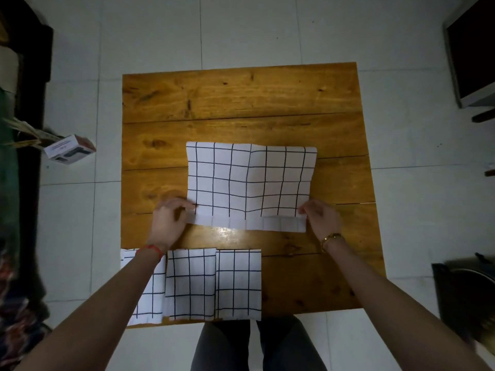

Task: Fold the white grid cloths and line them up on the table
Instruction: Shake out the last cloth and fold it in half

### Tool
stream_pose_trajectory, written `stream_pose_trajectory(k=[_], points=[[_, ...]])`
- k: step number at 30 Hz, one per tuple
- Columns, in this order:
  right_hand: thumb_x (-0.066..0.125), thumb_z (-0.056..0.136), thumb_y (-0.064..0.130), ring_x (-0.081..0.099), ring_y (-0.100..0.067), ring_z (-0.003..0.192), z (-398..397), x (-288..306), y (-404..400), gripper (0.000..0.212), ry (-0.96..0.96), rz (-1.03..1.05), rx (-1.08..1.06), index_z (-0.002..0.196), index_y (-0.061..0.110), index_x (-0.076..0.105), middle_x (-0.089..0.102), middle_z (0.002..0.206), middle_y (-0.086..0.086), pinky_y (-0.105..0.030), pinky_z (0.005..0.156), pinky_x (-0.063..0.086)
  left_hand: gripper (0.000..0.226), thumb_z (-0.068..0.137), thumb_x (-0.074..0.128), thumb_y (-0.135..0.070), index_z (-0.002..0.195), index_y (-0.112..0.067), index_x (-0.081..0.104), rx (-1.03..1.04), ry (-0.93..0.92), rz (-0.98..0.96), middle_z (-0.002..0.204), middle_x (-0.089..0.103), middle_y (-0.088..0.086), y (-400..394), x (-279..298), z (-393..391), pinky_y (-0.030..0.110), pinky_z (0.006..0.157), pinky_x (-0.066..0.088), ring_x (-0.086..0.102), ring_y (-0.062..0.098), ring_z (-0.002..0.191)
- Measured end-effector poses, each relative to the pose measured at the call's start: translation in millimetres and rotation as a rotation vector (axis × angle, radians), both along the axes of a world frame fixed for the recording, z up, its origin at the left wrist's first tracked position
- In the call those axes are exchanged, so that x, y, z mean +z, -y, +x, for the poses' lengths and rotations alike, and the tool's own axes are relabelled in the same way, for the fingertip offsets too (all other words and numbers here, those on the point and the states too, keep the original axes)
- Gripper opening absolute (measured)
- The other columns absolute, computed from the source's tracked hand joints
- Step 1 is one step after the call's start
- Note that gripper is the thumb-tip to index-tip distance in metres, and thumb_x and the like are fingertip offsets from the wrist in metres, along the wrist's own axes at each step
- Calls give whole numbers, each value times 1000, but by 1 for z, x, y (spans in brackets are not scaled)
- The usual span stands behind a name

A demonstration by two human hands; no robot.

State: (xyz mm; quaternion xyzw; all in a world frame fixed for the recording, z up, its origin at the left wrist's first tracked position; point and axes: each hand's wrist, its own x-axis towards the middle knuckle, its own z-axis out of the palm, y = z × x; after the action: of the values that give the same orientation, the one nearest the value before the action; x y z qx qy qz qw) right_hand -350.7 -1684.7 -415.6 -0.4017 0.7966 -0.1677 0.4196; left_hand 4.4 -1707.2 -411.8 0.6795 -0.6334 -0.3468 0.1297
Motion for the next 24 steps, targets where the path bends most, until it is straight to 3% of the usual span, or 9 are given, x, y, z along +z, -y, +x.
stream_pose_trajectory(k=[3,7,11,15,19,21,24], points=[[53,92,26,61,-18,66,-8,-7,14,21,-128,-96,-18,82,13,65,68,74,-3,-28,55,50,25,90,54,-1,94,-19,72,82,-8,-32,101,63,-12,16,-7,-1,34,85,48,57,16,95],[50,92,24,51,-19,58,-20,-7,48,19,-235,-169,-89,78,14,56,56,64,-5,-27,51,42,16,95,54,-19,91,-28,67,208,-17,-75,94,65,-7,50,-8,-10,25,63,49,59,14,70],[49,93,25,54,-21,66,-25,-8,92,19,-266,-190,-161,82,11,58,59,72,-8,-29,57,41,12,94,55,-23,98,-19,66,309,-19,-82,91,63,-4,89,-8,-20,26,74,46,60,16,85],[50,94,27,53,-18,80,-23,-8,131,24,-249,-121,-198,99,7,61,60,88,-6,-25,65,36,13,91,56,-30,89,-18,61,423,17,4,85,64,1,121,-14,-30,26,72,45,59,19,80],[52,93,31,56,-19,94,-21,-16,156,29,-176,-55,-169,107,7,60,61,98,-4,-24,72,38,30,89,61,-40,93,-11,67,515,51,147,86,64,1,139,-20,-41,24,73,41,56,16,81],[51,93,29,53,-16,88,-18,-18,163,28,-157,-12,-174,102,6,62,57,89,1,-23,72,38,32,88,61,-43,91,-12,67,558,49,192,84,63,2,144,-23,-45,25,71,42,57,17,80],[50,93,31,48,-16,77,-16,-20,171,31,-95,53,-227,69,11,55,46,65,4,-24,57,34,33,87,63,-45,90,-12,66,600,-9,246,84,62,2,150,-29,-45,27,76,46,57,18,84]])
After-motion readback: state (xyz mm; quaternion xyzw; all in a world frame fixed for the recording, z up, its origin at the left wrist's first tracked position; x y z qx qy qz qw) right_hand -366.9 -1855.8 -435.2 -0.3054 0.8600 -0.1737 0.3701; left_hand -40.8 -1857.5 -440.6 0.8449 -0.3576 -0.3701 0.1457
